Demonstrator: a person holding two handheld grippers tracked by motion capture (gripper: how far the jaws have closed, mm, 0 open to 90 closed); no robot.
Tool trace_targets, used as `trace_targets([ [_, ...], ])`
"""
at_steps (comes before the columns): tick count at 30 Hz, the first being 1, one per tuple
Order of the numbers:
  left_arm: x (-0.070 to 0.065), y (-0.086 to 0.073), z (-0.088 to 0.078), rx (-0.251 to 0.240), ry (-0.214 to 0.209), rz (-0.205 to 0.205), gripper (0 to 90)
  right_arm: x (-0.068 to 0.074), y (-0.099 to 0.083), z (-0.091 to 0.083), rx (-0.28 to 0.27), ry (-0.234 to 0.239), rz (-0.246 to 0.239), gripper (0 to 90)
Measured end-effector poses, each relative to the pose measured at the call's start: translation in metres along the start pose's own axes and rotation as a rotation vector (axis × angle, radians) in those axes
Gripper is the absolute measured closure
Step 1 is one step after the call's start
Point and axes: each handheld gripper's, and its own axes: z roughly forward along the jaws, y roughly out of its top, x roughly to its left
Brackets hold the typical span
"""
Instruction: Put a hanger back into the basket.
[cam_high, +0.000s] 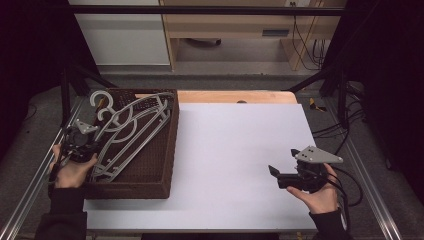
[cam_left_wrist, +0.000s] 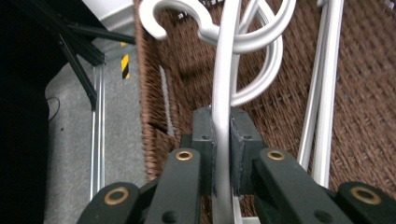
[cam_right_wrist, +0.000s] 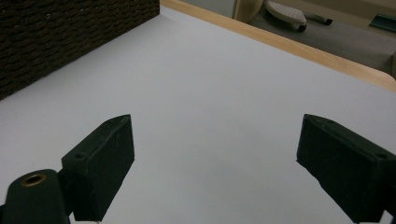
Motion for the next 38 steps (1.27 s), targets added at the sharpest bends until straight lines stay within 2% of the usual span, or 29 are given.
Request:
trace_targets([
  [5, -0.007, -0.001, 0.010, 0.049, 0.001, 0.003, 82.4, 0.000, 0.000, 0.000, 0.002, 0.000, 0.002, 11.2],
  [7, -0.005, -0.001, 0.010, 0.056, -0.028, -0.017, 82.3, 0.000, 0.000, 0.000, 0.001, -0.001, 0.004, 11.2],
  [9, -0.005, -0.001, 0.012, 0.070, -0.039, -0.020, 82.0, 0.000, 0.000, 0.000, -0.002, -0.001, 0.001, 11.1],
  [12, -0.003, -0.002, 0.013, 0.071, -0.084, -0.036, 80.5, 0.000, 0.000, -0.001, 0.000, -0.001, 0.002, 11.1],
  [16, 0.000, -0.006, 0.007, 0.019, -0.083, -0.056, 68.6, -0.001, -0.001, -0.001, -0.003, -0.002, 0.003, 11.0],
  [18, 0.000, -0.008, 0.000, -0.030, -0.103, -0.065, 62.1, -0.001, -0.001, -0.001, -0.004, -0.004, 0.005, 10.8],
  [23, -0.005, -0.018, -0.027, -0.265, -0.159, -0.123, 43.0, -0.003, -0.002, -0.001, -0.020, -0.015, 0.015, 10.6],
  [26, -0.011, -0.024, -0.040, -0.376, -0.221, -0.156, 34.8, -0.005, -0.003, -0.003, -0.040, -0.025, 0.032, 9.9],
  [31, -0.023, -0.031, -0.053, -0.474, -0.301, -0.196, 23.2, -0.010, -0.006, -0.007, -0.083, -0.037, 0.071, 8.6],
  [36, -0.034, -0.034, -0.063, -0.525, -0.296, -0.163, 17.3, -0.016, -0.012, -0.010, -0.121, -0.052, 0.108, 8.3],
  [38, -0.039, -0.036, -0.065, -0.516, -0.297, -0.151, 15.2, -0.019, -0.015, -0.011, -0.130, -0.062, 0.121, 8.2],
])
